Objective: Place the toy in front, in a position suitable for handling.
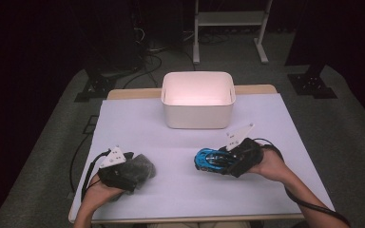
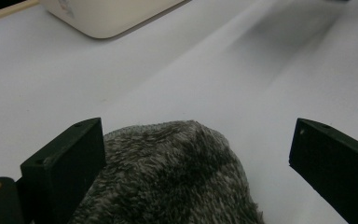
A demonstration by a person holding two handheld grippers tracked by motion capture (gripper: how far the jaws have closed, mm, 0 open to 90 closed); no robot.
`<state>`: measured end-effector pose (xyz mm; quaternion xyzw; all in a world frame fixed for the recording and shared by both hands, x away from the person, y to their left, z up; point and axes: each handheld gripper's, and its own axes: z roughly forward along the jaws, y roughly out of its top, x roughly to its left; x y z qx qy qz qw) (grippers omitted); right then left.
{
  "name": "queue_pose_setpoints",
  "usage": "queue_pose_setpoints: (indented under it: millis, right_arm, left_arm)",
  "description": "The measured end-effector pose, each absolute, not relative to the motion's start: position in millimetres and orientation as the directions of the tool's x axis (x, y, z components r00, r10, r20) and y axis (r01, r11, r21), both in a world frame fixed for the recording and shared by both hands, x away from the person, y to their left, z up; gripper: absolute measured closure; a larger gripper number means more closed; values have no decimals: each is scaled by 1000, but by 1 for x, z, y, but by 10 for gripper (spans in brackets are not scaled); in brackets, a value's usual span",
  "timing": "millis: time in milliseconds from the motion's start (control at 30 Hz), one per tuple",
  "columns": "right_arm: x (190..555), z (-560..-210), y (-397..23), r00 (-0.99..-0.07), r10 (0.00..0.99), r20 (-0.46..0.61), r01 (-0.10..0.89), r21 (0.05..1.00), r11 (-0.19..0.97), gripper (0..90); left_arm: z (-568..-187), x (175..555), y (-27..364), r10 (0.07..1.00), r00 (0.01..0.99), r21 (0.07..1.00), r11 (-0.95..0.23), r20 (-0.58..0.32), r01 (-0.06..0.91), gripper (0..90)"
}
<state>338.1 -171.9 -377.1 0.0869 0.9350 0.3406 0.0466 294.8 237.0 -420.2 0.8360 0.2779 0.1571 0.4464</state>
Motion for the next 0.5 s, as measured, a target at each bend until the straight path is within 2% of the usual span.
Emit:
queue_pose_setpoints:
  millis: [133,233,367,500]
  right_arm:
    - [341,-402,-149,-989,144,-24,105,571,814,271]
    - [342,-415,-142,-991,137,-1,112,558,822,271]
    - [342,-430,-135,-996,86,29,87,588,804,271]
    - [341,-443,-132,-998,60,8,53,598,800,269]
  left_arm:
    - [-422,295,237,606,796,830,-447,8,332,27]
    - [-422,295,238,603,798,832,-446,8,329,27]
    - [-423,296,238,601,799,830,-447,4,333,27]
    - [-423,295,236,595,804,828,-452,3,331,27]
